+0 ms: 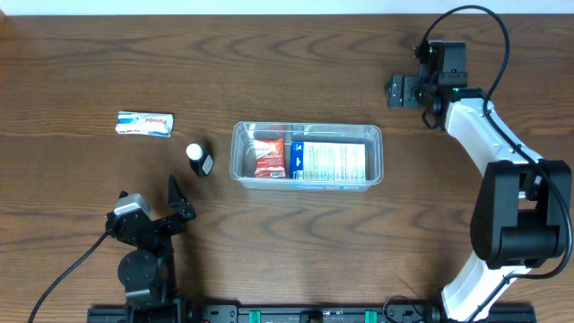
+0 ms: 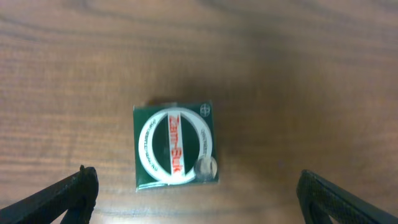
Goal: Pack container
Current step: 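Move right gripper to the green Zam-Buk box and grasp it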
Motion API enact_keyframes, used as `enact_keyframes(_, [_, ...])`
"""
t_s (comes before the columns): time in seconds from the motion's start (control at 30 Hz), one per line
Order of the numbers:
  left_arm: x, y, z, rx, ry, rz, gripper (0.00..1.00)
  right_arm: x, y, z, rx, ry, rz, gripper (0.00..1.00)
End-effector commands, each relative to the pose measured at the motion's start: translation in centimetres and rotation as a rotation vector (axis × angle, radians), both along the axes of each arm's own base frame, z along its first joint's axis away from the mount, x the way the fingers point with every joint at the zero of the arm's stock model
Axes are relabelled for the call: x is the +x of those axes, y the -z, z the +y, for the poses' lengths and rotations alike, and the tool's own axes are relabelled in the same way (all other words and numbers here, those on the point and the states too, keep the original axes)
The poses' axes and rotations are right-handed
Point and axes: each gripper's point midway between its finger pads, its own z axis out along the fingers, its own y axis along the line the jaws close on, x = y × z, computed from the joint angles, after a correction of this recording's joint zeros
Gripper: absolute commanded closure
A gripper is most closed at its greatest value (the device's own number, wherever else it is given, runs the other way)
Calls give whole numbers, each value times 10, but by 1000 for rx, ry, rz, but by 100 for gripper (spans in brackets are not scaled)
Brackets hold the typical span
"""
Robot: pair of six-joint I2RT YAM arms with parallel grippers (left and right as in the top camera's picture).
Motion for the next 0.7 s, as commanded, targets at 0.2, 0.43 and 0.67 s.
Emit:
enact_keyframes(0.2, [-1, 18, 3, 14, -13, 57, 2, 21, 29, -2, -61, -54, -27, 1])
enact_keyframes(0.43, [-1, 18, 3, 14, -13, 57, 2, 23, 47, 5, -36, -84, -12, 1])
enact_keyframes(0.67, [-1, 18, 3, 14, -14, 57, 2, 20, 63, 13, -52, -176, 16, 1])
